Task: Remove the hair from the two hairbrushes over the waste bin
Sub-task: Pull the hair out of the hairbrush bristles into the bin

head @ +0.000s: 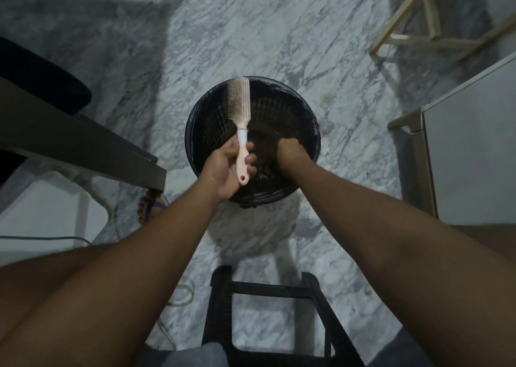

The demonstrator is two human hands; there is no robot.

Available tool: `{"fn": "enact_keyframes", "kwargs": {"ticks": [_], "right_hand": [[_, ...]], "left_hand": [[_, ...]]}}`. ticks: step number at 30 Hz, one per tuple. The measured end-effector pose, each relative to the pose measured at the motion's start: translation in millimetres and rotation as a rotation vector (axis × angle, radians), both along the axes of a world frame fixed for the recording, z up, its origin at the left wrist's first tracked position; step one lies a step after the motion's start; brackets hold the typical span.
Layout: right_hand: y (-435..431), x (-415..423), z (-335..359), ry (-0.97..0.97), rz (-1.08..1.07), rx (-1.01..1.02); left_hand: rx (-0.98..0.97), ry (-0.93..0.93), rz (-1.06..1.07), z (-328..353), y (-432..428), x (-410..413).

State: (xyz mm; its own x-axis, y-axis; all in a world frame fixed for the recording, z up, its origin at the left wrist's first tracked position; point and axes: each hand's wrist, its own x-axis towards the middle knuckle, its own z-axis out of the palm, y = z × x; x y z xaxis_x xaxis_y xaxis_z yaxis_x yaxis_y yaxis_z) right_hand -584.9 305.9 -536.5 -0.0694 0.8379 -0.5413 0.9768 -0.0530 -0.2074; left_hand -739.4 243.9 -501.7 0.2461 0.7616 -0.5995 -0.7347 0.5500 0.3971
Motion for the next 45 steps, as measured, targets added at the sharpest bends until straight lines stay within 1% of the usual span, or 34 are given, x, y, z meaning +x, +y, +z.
{"fn": "enact_keyframes", "kwargs": {"ticks": [2,4,6,7,9,10,11,12,15,19,21,24,30,33,35,37,39,43,45], "right_hand": [[-1,2,-3,0.036,-0.067,-0.019],[2,2,-4,0.178,-0.204,-0.012],[8,-2,1,0.422,-0.366,0.008],[13,-5,7,0.579,-0.469,0.009],[23,-12,19,0.914,-0.691,-0.054],[27,-15,26,1.049,-0.761,-0.103],[29,-16,33,1.120,-0.778,-0.135],[30,-17,38,1.143,-0.751,-0.139],[27,-17,45,1.110,-0.610,-0.065],[28,-14,34,1.042,-0.637,0.052],[30,-9,22,0.870,-0.609,0.159],[26,1,8,0.578,-0.488,0.264],[13,10,-5,0.208,-0.183,0.155],[5,14,-5,0.017,-0.056,0.016],[0,15,-6,-0.043,-0.004,-0.074],[-1,13,-6,-0.016,-0.017,-0.099],[2,9,-5,0.082,-0.089,-0.050],[9,-1,12,0.477,-0.315,0.193],[14,-7,24,0.626,-0.361,0.304]], "left_hand": [[-0.016,-0.096,-0.012,2,2,-5],[-0.020,-0.108,-0.034,1,1,-8],[-0.019,-0.110,-0.068,-4,-2,-11],[-0.019,-0.125,-0.082,-7,-5,-12],[-0.022,-0.159,-0.106,-14,-9,-12],[-0.021,-0.172,-0.112,-17,-11,-12],[-0.016,-0.183,-0.112,-19,-12,-12],[-0.012,-0.191,-0.105,-21,-13,-11],[-0.014,-0.196,-0.080,-20,-10,-11],[0.002,-0.152,-0.071,-18,-8,-12],[0.016,-0.149,-0.057,-19,-8,-12],[0.029,-0.175,-0.072,-19,-8,-13],[0.044,-0.266,-0.096,-27,-20,-12],[0.082,-0.313,-0.050,-27,-19,-18],[0.089,-0.304,-0.051,-24,-14,-24],[0.080,-0.283,-0.059,-22,-11,-28],[0.066,-0.247,-0.066,-22,-11,-27],[0.026,-0.182,-0.080,-28,-16,-21],[0.002,-0.164,-0.078,-32,-17,-18]]}}
